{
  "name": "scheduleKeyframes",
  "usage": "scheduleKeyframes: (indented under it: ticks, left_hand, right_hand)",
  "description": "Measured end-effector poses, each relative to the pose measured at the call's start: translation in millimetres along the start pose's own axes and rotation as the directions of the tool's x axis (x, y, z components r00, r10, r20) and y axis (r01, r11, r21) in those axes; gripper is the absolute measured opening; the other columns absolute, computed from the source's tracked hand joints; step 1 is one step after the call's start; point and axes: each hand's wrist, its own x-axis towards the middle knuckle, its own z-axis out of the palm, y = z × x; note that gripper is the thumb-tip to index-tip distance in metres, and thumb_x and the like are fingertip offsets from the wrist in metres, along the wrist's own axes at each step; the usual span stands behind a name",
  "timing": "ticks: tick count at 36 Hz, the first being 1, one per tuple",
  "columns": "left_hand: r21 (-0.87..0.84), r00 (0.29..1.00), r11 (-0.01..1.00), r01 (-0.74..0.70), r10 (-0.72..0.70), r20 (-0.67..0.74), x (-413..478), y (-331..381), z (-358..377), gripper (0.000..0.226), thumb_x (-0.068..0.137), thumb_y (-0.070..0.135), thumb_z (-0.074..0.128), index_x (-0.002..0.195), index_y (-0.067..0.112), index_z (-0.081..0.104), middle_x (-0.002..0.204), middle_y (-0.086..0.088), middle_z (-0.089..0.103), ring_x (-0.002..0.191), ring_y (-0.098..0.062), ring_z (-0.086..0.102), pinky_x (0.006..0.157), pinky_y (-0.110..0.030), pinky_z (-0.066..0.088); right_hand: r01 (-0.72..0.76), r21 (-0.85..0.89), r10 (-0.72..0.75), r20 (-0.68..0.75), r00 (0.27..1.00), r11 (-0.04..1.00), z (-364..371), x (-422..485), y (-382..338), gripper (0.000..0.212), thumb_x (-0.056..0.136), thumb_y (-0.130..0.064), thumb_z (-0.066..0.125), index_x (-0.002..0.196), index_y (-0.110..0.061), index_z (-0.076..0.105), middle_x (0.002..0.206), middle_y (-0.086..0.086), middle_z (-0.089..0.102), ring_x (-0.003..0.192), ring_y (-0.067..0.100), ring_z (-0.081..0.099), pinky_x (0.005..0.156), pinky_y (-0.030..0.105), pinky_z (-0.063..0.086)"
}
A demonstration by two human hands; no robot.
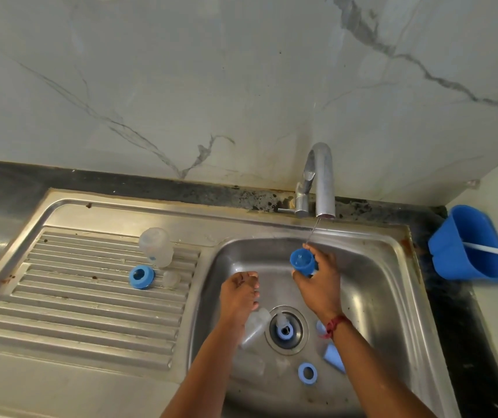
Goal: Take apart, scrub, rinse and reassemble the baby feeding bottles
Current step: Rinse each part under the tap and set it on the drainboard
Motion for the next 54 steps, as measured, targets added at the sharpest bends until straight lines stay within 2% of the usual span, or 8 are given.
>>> scheduleKeyframes:
  ticks: [5,11,32,39,41,43,49,54]
  left_hand:
    - [-0.008,1.000,1.000,0.001,-0.001,0.015,-0.8,1.1,-2.8,0.019,0.090,-0.002,0.052,0.085,0.011,0.065,0.072,-0.006,0.053,0.058,-0.013,0.045,0.051,-0.026,0.035]
    - [-0.009,1.000,1.000,-0.005,0.006,0.017,-3.6,2.0,-5.0,0.019,0.090,-0.001,0.053,0.084,0.012,0.065,0.071,-0.005,0.052,0.056,-0.013,0.043,0.051,-0.026,0.033]
    - [-0.001,0.995,0.996,-0.093,0.093,0.046,-34.1,1.9,-37.9,0.013,0.094,0.016,0.062,0.081,0.016,0.062,0.073,-0.007,0.055,0.059,-0.014,0.045,0.051,-0.025,0.037]
    - [0.014,0.994,0.995,-0.102,0.101,0.044,-44.5,0.8,-45.0,0.008,0.095,0.017,0.060,0.088,0.013,0.062,0.076,-0.008,0.057,0.061,-0.013,0.049,0.055,-0.025,0.042]
    - [0.010,0.994,0.995,-0.096,0.095,0.052,-48.0,-0.7,-45.7,0.005,0.094,0.014,0.059,0.091,0.012,0.062,0.078,-0.008,0.058,0.066,-0.015,0.051,0.057,-0.026,0.044]
    - [0.012,0.993,0.995,-0.097,0.096,0.062,-51.7,-2.7,-47.6,0.004,0.095,0.012,0.059,0.094,0.010,0.062,0.082,-0.009,0.059,0.072,-0.017,0.053,0.059,-0.026,0.044]
    - [0.051,0.995,0.995,-0.086,0.083,0.061,-59.2,-10.1,-53.0,0.008,0.097,0.019,0.061,0.102,0.017,0.066,0.106,-0.007,0.070,0.096,-0.022,0.067,0.081,-0.036,0.055]
    - [0.063,0.993,0.993,-0.098,0.093,0.071,-75.1,-14.3,-57.6,0.007,0.096,0.024,0.062,0.102,0.022,0.066,0.108,-0.003,0.068,0.104,-0.021,0.065,0.088,-0.039,0.054]
  right_hand:
    - [-0.014,-0.076,0.021,0.087,0.996,0.997,-8.4,-0.6,3.8,0.075,0.080,-0.016,0.080,0.145,-0.018,0.044,0.127,0.000,0.047,0.111,0.016,0.054,0.097,0.032,0.048]
    - [-0.036,-0.048,0.039,0.074,0.996,0.998,-17.9,3.9,0.5,0.046,0.067,-0.012,0.088,0.103,-0.021,0.061,0.102,-0.001,0.064,0.091,0.019,0.062,0.070,0.016,0.044]
    - [-0.005,-0.268,0.040,0.125,0.991,0.963,-21.6,24.3,-46.2,0.059,0.071,-0.009,0.085,0.126,-0.011,0.063,0.125,0.013,0.050,0.108,0.026,0.056,0.083,0.020,0.042]
    - [-0.127,0.179,0.112,0.094,0.989,0.976,-28.0,6.9,-34.6,0.042,0.075,-0.013,0.084,0.112,-0.017,0.064,0.105,0.004,0.066,0.097,0.026,0.067,0.081,0.043,0.060]
    - [-0.192,0.295,0.156,0.141,0.978,0.936,-33.1,-3.2,-34.1,0.038,0.081,-0.007,0.079,0.113,-0.015,0.062,0.111,0.010,0.065,0.097,0.026,0.067,0.069,0.032,0.061]
    - [-0.222,0.310,0.164,0.200,0.966,0.924,-37.6,-11.3,-27.2,0.040,0.080,-0.004,0.078,0.116,-0.013,0.062,0.115,0.013,0.064,0.097,0.024,0.065,0.062,0.023,0.057]
    - [-0.185,0.174,0.126,0.305,0.944,0.967,-57.1,-27.2,-13.9,0.047,0.073,-0.003,0.083,0.111,-0.025,0.066,0.114,0.008,0.065,0.100,0.026,0.066,0.077,0.037,0.058]
    - [-0.336,0.447,0.140,0.417,0.898,0.829,-69.7,-45.9,-37.9,0.045,0.074,-0.015,0.079,0.117,-0.012,0.065,0.101,0.012,0.074,0.082,0.026,0.071,0.068,0.033,0.060]
